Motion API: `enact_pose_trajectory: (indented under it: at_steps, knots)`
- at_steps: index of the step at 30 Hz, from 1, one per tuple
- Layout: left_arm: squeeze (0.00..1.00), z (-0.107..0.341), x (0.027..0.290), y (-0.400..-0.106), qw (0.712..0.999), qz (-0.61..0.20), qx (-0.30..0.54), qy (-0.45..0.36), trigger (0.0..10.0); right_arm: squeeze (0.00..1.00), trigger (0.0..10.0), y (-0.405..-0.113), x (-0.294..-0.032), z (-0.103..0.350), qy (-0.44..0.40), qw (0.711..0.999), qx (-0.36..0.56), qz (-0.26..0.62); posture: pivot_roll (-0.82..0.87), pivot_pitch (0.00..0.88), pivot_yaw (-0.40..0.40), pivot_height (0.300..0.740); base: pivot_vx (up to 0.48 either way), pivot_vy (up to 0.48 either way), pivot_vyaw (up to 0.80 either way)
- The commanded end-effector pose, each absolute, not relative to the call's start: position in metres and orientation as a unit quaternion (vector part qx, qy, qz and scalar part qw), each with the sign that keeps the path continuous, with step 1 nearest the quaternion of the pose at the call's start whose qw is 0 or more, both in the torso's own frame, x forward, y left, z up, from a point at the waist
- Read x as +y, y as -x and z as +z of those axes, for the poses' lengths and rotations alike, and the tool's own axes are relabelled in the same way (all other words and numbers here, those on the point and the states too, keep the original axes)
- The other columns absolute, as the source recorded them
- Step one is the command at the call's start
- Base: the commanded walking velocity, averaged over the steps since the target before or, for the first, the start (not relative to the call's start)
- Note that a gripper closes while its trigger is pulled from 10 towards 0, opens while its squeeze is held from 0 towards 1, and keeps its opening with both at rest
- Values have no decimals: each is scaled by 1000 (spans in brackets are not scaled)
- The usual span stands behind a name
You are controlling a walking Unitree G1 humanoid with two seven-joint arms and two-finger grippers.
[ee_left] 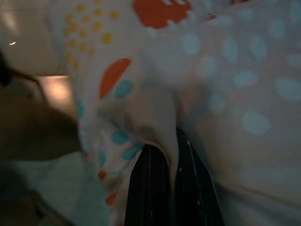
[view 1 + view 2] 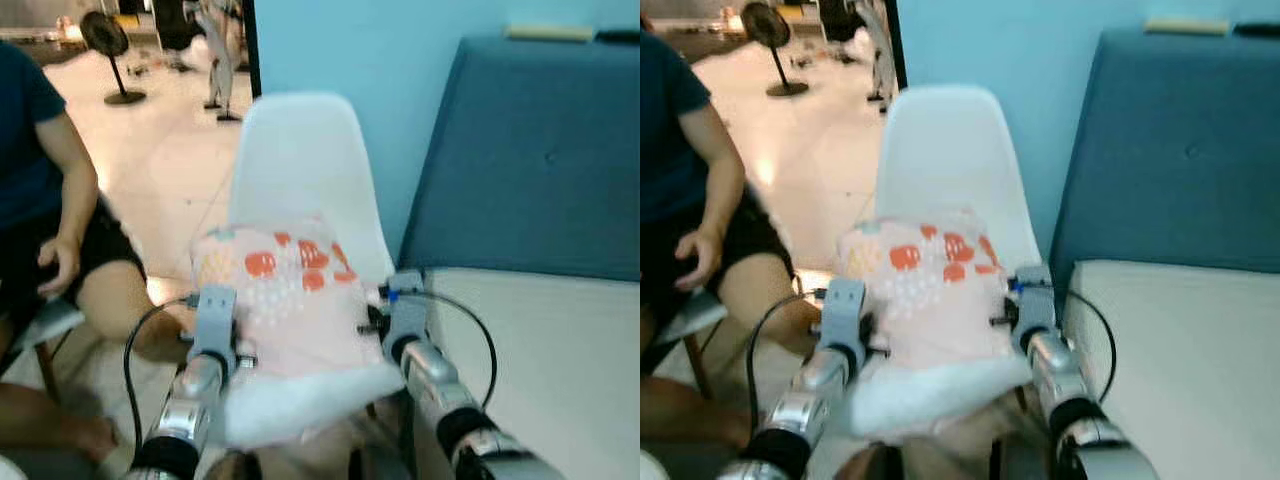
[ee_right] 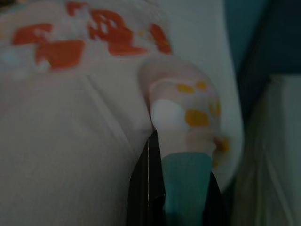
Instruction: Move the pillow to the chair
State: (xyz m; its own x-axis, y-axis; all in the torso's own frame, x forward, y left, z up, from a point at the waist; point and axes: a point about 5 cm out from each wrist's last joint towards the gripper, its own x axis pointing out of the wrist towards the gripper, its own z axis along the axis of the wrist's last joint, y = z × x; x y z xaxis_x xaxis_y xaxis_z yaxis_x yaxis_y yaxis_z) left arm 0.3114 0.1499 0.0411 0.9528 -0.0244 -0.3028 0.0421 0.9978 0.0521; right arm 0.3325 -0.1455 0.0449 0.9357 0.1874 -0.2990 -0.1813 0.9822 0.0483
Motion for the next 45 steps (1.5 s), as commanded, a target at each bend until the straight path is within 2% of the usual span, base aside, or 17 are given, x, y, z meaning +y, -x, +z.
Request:
enact_pose_trajectory:
  at_steps: [1, 5, 15, 20, 21, 22, 23, 24, 25, 29, 36, 42, 45]
  knots:
    - [0, 42, 152, -314, 988, -4, 151, -23, 10000, 0, 10000, -339, -145, 55, -14, 988, 130, 89, -13, 101, -30, 635, 0, 0, 0]
    - [0, 46, 153, -320, 988, 5, 147, -35, 10000, 0, 10000, -347, -147, 65, -8, 990, 119, 74, -6, 144, -33, 615, 0, 0, 0]
    - [0, 64, 155, -336, 992, 12, 117, -54, 10000, 0, 10000, -365, -149, 92, -3, 993, 86, 78, -5, 188, -39, 615, 0, 0, 0]
    - [0, 65, 154, -341, 992, 14, 119, -28, 10000, 0, 10000, -371, -154, 100, -1, 995, 80, 62, -3, 196, -37, 615, 0, 0, 0]
    - [94, 60, 151, -340, 991, 3, 132, -22, 10000, 0, 10000, -372, -155, 99, -5, 995, 84, 60, -3, 196, -38, 615, 0, 0, 0]
    - [1000, 54, 146, -338, 988, -10, 151, -21, 10000, 24, 10000, -372, -155, 97, -6, 994, 97, 58, -4, 193, -36, 615, 0, 0, 0]
    - [1000, 54, 146, -338, 988, -10, 151, -21, 10000, 24, 10000, -372, -155, 97, -6, 994, 97, 58, -4, 193, -36, 615, 0, 0, 0]
    - [1000, 52, 144, -338, 987, -16, 158, -18, 10000, 553, 10000, -371, -155, 97, -8, 993, 100, 57, -3, 192, -36, 615, 0, 0, 0]
    - [1000, 52, 142, -338, 987, -19, 158, -16, 10000, 1000, 10000, -371, -156, 96, -6, 993, 104, 56, -3, 192, -36, 615, 0, 0, 0]
    - [1000, 55, 134, -338, 988, -40, 147, 11, 10000, 1000, 10000, -371, -159, 95, -14, 993, 104, 47, 0, 190, -35, 615, 0, 0, 0]
    - [1000, 53, 135, -337, 988, -43, 145, 10, 10000, 1000, 10000, -372, -165, 99, -22, 995, 91, 32, 5, 171, -27, 615, 0, 0, 0]
    - [1000, 60, 151, -341, 992, -15, 127, 8, 10000, 1000, 10000, -380, -185, 120, -8, 999, 46, -16, 0, 168, -24, 615, 0, 0, 0]
    - [1000, 65, 160, -343, 993, 9, 115, -8, 10000, 1000, 10000, -384, -187, 129, -1, 999, 38, -13, -3, 168, -24, 615, 0, 0, 0]
